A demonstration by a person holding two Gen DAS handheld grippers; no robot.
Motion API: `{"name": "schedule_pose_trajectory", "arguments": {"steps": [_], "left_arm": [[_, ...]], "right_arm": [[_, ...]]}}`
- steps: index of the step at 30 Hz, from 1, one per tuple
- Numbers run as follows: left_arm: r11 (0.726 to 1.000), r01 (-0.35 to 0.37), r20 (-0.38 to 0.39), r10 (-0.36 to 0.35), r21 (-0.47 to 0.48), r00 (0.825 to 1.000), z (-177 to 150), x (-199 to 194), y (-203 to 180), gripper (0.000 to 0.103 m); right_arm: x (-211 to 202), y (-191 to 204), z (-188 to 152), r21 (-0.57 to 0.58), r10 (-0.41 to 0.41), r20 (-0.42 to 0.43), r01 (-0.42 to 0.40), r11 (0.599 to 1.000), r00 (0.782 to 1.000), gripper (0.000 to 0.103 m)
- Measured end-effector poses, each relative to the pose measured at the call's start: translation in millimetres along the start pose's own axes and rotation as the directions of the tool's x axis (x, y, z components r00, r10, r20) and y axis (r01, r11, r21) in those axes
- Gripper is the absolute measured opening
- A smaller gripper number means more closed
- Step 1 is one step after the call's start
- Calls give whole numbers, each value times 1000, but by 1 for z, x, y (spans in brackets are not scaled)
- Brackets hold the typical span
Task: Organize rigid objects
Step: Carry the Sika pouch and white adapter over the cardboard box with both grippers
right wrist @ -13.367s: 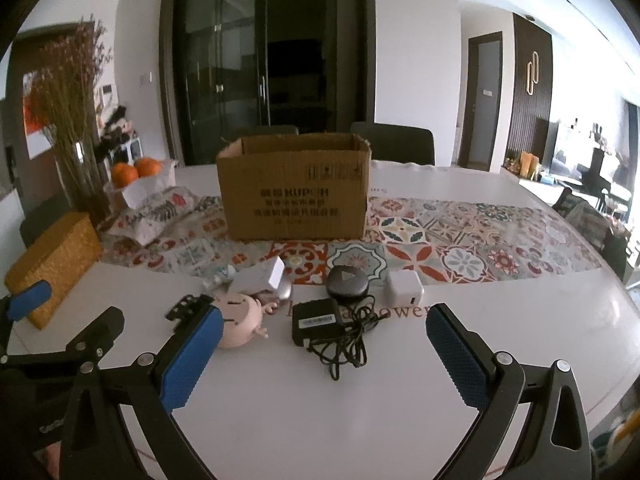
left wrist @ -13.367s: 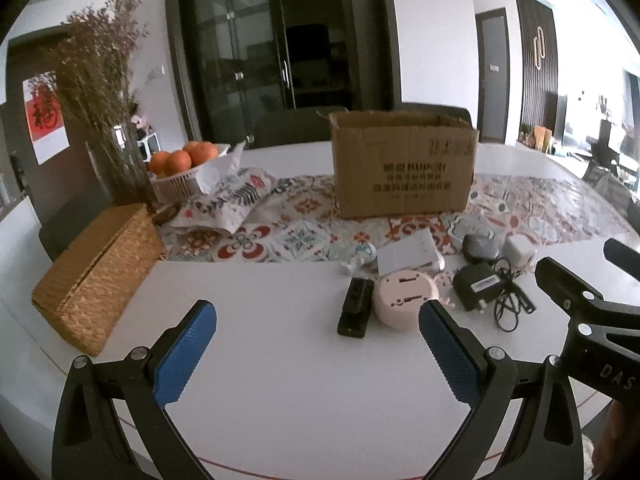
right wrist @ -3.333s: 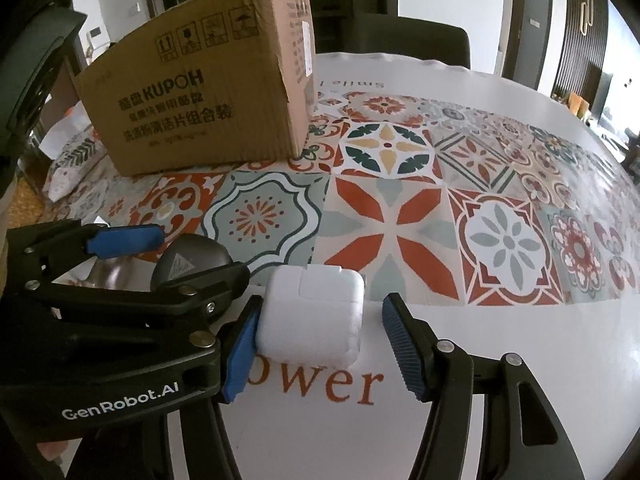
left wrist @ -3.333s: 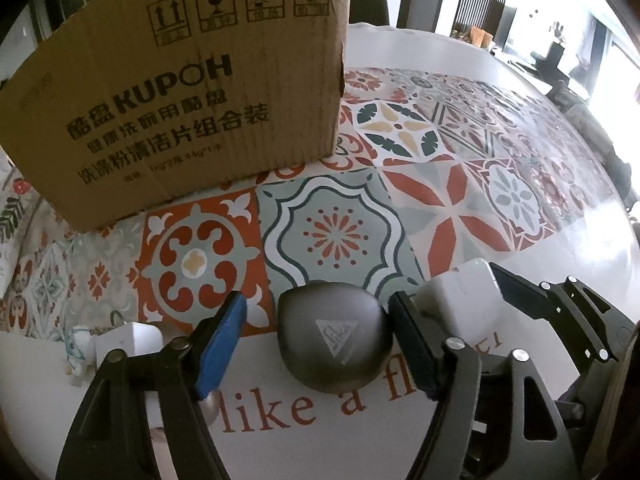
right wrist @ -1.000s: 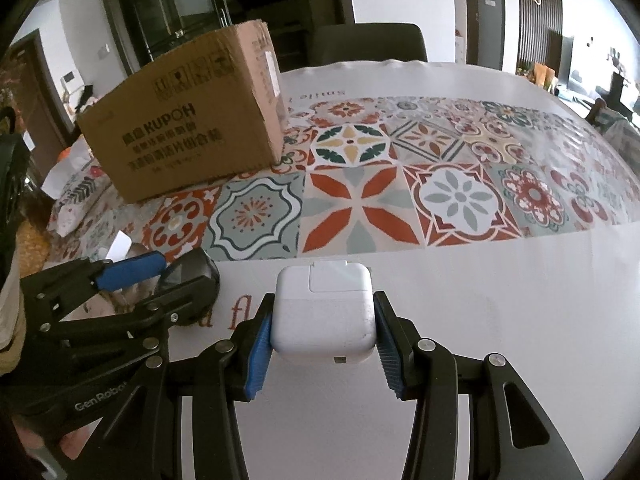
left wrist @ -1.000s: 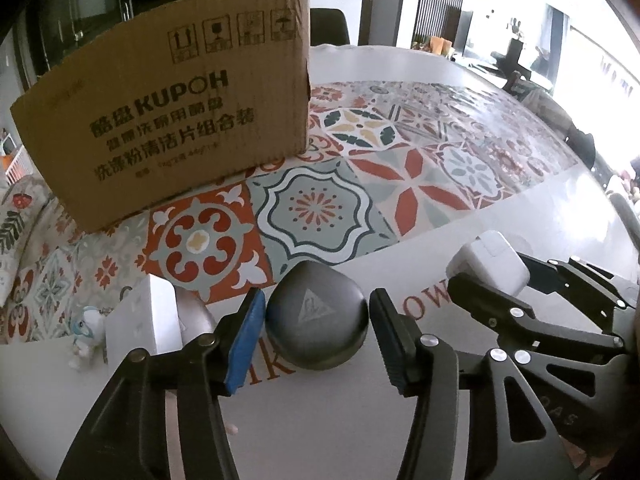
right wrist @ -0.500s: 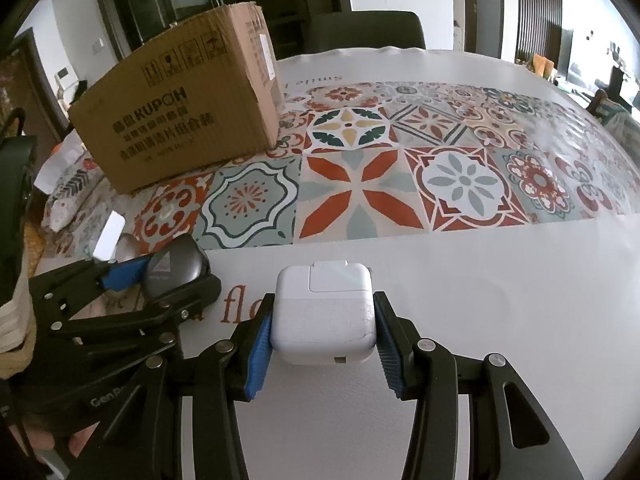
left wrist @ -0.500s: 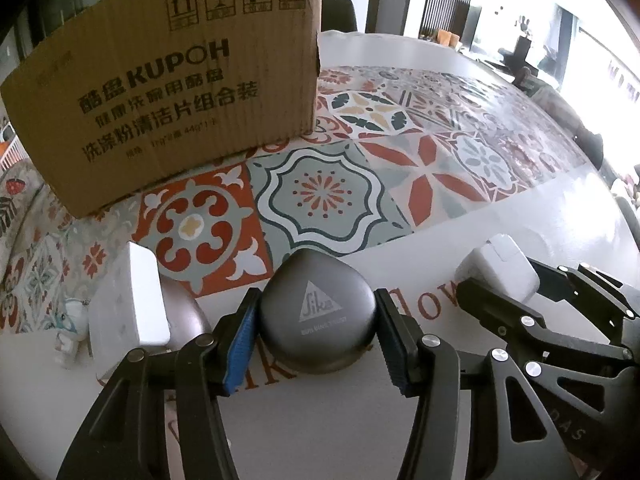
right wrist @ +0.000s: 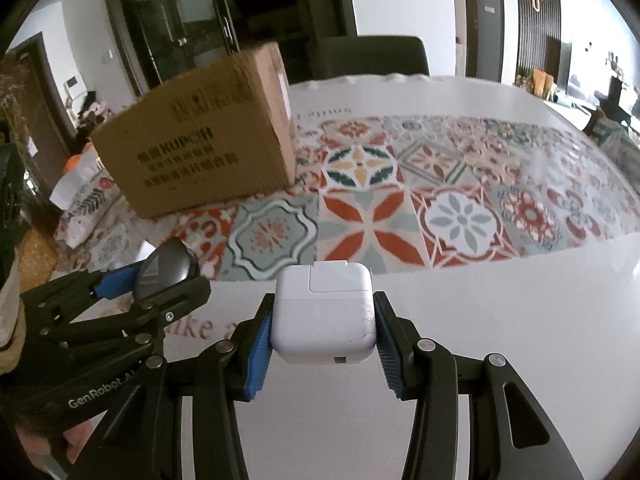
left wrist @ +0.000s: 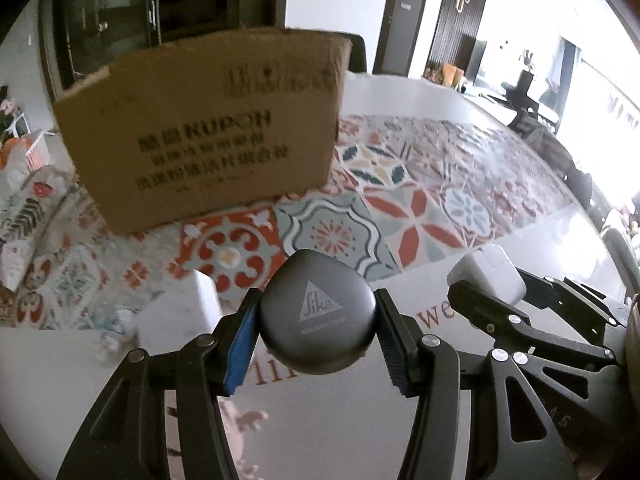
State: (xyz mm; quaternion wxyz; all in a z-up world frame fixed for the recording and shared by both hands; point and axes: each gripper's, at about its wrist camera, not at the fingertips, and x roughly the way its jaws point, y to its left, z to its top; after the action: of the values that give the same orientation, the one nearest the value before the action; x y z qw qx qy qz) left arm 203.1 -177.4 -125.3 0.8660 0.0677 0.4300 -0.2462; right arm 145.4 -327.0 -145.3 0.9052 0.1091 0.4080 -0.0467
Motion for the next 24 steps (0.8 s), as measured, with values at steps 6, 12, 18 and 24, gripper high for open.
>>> {"name": "schedule_pose_trajectory", "arguments": {"steps": [6, 12, 18, 24], "left_arm": [[1000, -20, 51, 22, -22, 998, 10, -21, 18, 54], [997, -56, 94, 60, -44, 994, 20, -41, 42, 54], [994, -89, 126, 96, -60, 987, 31, -57, 62, 54], [992, -110, 157, 119, -66, 980, 45, -74, 76, 54]], "right_arm": [[-11, 20, 18, -33, 18, 41, -17, 999, 999, 47], [-21, 48, 36, -78, 49, 81, -42, 996, 996, 47], [-26, 71, 53, -107, 69, 109, -58, 993, 992, 47], [-29, 90, 71, -136, 86, 131, -68, 988, 988, 47]]}}
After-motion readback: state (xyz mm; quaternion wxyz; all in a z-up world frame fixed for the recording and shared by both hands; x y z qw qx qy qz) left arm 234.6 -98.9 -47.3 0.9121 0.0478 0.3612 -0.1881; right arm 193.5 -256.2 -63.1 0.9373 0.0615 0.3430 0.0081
